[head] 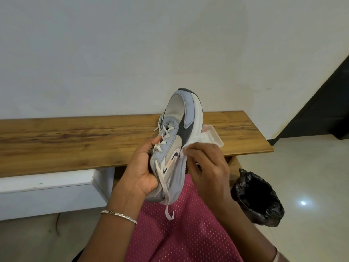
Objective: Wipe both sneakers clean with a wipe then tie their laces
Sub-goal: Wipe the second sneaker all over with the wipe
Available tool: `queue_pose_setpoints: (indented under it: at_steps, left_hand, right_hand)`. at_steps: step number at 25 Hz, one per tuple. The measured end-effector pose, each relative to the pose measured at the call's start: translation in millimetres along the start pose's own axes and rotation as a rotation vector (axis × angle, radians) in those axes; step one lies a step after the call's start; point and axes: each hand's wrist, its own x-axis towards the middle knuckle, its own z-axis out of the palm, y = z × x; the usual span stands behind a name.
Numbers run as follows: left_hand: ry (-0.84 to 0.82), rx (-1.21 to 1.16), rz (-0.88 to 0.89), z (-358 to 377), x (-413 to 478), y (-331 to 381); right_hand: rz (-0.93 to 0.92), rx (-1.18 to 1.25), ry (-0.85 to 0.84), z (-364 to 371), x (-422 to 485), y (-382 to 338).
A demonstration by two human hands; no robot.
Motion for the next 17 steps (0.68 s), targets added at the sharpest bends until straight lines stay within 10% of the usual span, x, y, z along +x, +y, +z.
queue_pose_setpoints:
  at_steps: [10,17]
  left_hand:
    - [0.045,-0.034,-0.033,-0.8,2.5,-8.3]
    - [0.07,-0.064,-0.016,-6.6,9.9,-2.2]
  right_hand:
    - [0.016,-0.053,0.085,-10.0,28.2,15.0]
    - [-0.029,0.04,-0.156,2.3,-26.0,-5.8]
